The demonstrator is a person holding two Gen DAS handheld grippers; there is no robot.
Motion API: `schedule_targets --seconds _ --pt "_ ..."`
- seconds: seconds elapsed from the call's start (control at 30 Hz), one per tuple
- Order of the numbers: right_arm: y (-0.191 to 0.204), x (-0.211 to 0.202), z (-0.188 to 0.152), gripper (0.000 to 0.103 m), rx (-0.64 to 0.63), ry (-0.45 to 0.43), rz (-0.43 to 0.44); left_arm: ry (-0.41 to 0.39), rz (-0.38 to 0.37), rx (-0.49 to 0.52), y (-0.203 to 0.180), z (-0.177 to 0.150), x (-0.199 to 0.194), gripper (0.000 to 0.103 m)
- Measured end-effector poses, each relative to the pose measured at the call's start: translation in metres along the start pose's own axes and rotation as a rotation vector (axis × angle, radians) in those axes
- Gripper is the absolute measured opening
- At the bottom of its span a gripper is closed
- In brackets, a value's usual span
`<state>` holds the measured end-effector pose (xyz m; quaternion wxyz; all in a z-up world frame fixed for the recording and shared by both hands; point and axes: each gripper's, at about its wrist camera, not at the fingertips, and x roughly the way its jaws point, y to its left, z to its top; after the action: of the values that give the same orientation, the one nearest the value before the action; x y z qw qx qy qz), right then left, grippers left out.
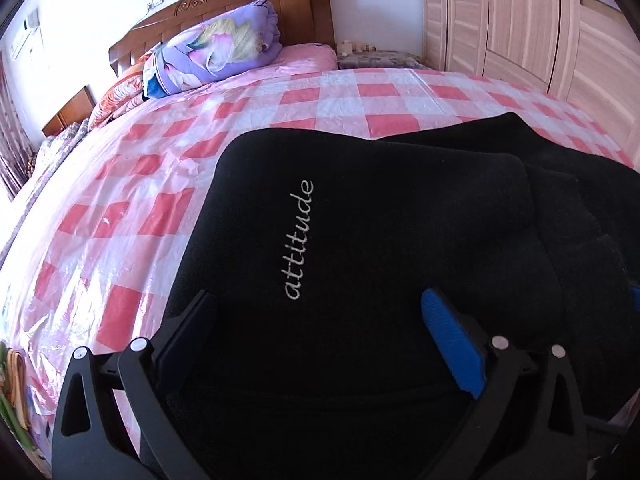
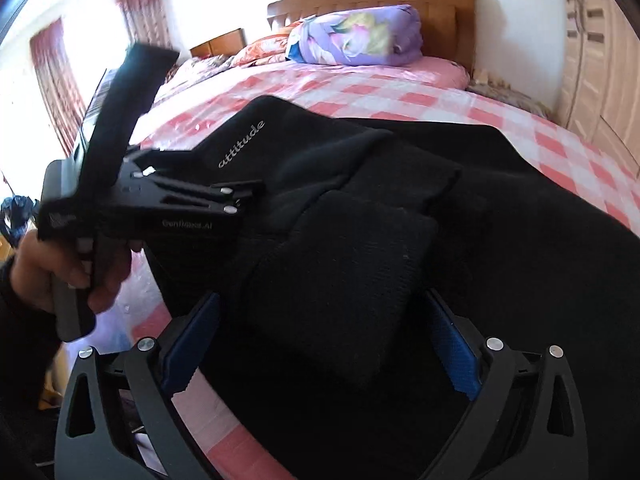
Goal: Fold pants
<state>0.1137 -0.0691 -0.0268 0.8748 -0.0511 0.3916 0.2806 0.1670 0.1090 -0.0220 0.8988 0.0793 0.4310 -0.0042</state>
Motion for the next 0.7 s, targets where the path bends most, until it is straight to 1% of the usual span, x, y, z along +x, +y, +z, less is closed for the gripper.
schedule_targets --seconds 0.07,0.1,0.13,0.2,0.23,0.27,0.33,0.37,0.43,0.5,0.57,0.6,0.63,0.67,0.7 --pt "-0.011 -0.025 -0.001 0.095 0.010 -0.061 -0.057 0.004 0.042 0.008 -0.006 0.002 -0.008 0.101" --pt "-0.021 -0.037 -0.004 0.095 0.033 -0.088 -0.078 -0.015 0.054 0.016 -0.011 0.002 -0.016 0.101" --pt "-0.036 -0.052 -0.008 0.095 0.077 -0.118 -0.104 -0.038 0.054 0.023 -0.015 0.001 -0.024 0.101" --pt "-0.068 -0.082 -0.024 0.095 0.191 -0.167 -0.177 -0.098 0.016 0.046 -0.030 0.001 -0.043 0.101" --pt "-0.088 -0.097 -0.036 0.097 0.267 -0.187 -0.221 -0.116 -0.008 0.061 -0.040 0.001 -0.049 0.101" --pt "-0.113 -0.117 -0.055 0.097 0.382 -0.212 -0.277 -0.127 -0.025 0.076 -0.049 0.001 -0.053 0.101" --pt "-0.144 -0.146 -0.089 0.097 0.556 -0.255 -0.321 -0.149 -0.059 0.115 -0.070 0.001 -0.056 0.101" --pt "-0.156 -0.161 -0.107 0.097 0.638 -0.276 -0.327 -0.155 -0.069 0.128 -0.079 0.000 -0.056 0.101" --pt "-0.169 -0.183 -0.132 0.097 0.718 -0.323 -0.340 -0.157 -0.092 0.157 -0.097 -0.001 -0.052 0.101" --pt "-0.175 -0.201 -0.155 0.097 0.754 -0.360 -0.382 -0.144 -0.093 0.191 -0.118 -0.006 -0.045 0.101" --pt "-0.183 -0.207 -0.169 0.097 0.773 -0.351 -0.413 -0.140 -0.087 0.197 -0.125 -0.011 -0.040 0.102" --pt "-0.191 -0.205 -0.175 0.097 0.792 -0.326 -0.416 -0.136 -0.100 0.178 -0.123 -0.012 -0.037 0.102" --pt "-0.197 -0.201 -0.179 0.097 0.808 -0.305 -0.408 -0.122 -0.131 0.146 -0.118 -0.012 -0.034 0.102" --pt "-0.205 -0.194 -0.183 0.097 0.832 -0.280 -0.379 -0.079 -0.189 0.093 -0.108 -0.010 -0.027 0.102" --pt "-0.207 -0.189 -0.185 0.097 0.843 -0.268 -0.354 -0.052 -0.227 0.064 -0.102 -0.009 -0.024 0.102"
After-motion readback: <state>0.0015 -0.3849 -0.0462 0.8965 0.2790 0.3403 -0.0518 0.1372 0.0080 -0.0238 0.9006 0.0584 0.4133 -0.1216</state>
